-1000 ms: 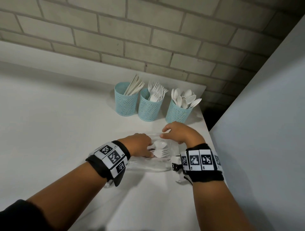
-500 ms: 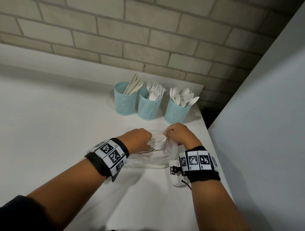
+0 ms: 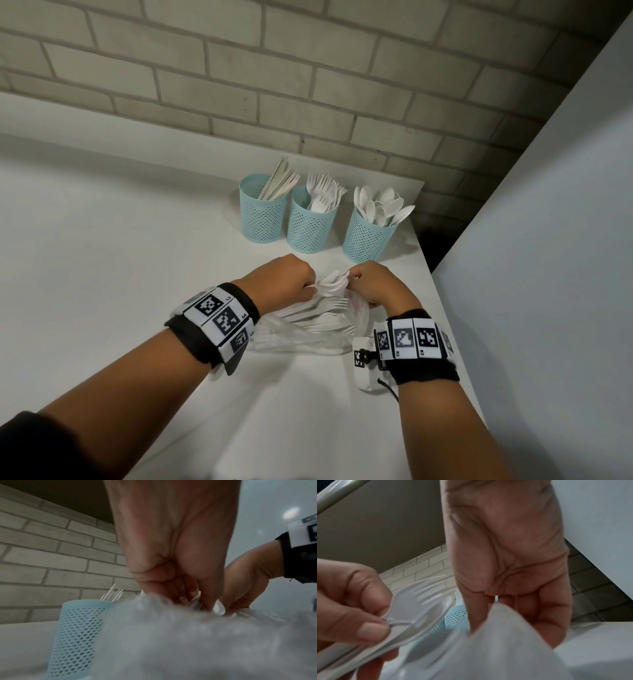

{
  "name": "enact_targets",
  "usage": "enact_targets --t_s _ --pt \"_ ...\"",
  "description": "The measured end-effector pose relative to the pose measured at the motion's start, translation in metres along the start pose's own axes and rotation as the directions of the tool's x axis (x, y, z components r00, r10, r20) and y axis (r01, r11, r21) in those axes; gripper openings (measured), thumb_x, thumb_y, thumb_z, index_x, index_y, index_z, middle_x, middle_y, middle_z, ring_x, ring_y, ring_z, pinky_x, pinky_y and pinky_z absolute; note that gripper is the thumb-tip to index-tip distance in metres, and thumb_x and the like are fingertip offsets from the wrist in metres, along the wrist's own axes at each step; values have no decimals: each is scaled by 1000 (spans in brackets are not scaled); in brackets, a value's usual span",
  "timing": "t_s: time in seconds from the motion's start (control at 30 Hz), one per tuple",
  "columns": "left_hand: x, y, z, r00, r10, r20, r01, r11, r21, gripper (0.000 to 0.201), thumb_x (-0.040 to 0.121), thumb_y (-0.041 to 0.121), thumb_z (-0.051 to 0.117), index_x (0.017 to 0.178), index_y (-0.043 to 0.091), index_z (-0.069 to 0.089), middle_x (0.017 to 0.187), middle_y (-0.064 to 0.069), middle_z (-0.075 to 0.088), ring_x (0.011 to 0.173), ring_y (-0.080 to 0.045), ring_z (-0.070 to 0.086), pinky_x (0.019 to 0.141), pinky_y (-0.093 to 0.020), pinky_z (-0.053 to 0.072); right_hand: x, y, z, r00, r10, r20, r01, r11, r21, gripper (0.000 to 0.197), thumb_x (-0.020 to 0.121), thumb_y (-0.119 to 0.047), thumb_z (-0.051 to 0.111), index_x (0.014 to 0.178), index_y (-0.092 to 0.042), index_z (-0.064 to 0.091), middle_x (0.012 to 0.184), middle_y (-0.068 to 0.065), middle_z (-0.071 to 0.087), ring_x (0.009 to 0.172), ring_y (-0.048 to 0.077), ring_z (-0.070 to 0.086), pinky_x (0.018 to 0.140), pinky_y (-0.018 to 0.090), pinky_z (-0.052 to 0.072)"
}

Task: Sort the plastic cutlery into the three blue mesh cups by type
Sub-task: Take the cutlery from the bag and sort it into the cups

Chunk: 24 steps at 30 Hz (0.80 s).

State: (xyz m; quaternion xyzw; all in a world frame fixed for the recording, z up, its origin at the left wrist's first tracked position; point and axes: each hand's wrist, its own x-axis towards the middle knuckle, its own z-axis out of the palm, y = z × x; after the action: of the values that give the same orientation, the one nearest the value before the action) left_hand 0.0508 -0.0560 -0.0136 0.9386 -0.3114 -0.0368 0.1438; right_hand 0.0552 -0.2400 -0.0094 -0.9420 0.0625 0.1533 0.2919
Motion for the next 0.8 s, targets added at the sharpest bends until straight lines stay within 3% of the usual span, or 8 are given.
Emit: enact_targets --t_s 0.07,0.17,0.27,0.37,0.5,0.57,0.7,0.8 --pt "0 -4 2 1000 -12 -5 11 996 -85 31 93 23 51 69 4 52 64 -5 51 63 -22 47 61 -29 32 1 1 0 1000 -15 9 15 1000 6 15 91 -15 52 84 -13 65 83 7 60 78 24 57 66 29 50" --pt "1 -9 -1 997 -62 -39 44 937 -347 33 97 20 46 65 11 43 67 -1 59 65 -11 57 63 -28 41 3 0 -3 996 -77 -52 79 996 28 17 90 -20 57 98 -10 69 98 5 64 91 21 58 79 28 46" --pt "5 -9 -12 981 -179 -70 98 777 -621 24 100 20 39 89 5 54 77 -1 65 71 -13 63 71 -24 48 5 -7 -9 969 -153 -195 176 979 103 23 92 -19 56 111 -12 65 115 3 64 105 17 57 84 22 38" --pt "11 -7 -22 963 -256 -82 98 620 -779 22 101 20 36 101 7 54 77 -1 61 69 -14 59 71 -25 48 1 -24 -17 938 -205 -280 289 909 299 27 96 -21 50 118 -10 61 111 -1 61 105 12 55 87 22 40" --pt "18 -7 -25 944 -325 47 157 322 -934 24 101 27 37 111 14 55 81 0 58 69 -10 55 64 -22 46 -2 -48 -16 960 -229 -162 279 715 641 31 98 -40 38 110 -22 60 103 -4 65 104 13 59 91 32 46" --pt "20 -7 -24 940 -331 83 161 217 -963 28 100 28 39 117 15 56 83 1 59 70 -10 54 66 -24 45 2 -57 -10 957 -259 -132 277 680 679 28 97 -36 44 112 -19 60 101 0 66 99 16 61 94 35 48" --pt "20 -5 -21 946 -315 75 123 135 -983 32 101 29 36 121 12 56 83 0 61 64 -4 57 58 -16 47 7 -67 1 947 -239 -213 320 686 654 27 94 -13 53 121 -7 56 99 6 65 75 15 62 75 27 54" --pt "18 -4 -20 945 -317 79 103 61 -993 31 101 30 34 107 10 57 77 -2 57 60 -8 53 55 -19 45 8 -69 3 952 -195 -237 306 663 684 11 91 -10 57 102 -11 59 90 6 65 70 17 61 63 21 54"
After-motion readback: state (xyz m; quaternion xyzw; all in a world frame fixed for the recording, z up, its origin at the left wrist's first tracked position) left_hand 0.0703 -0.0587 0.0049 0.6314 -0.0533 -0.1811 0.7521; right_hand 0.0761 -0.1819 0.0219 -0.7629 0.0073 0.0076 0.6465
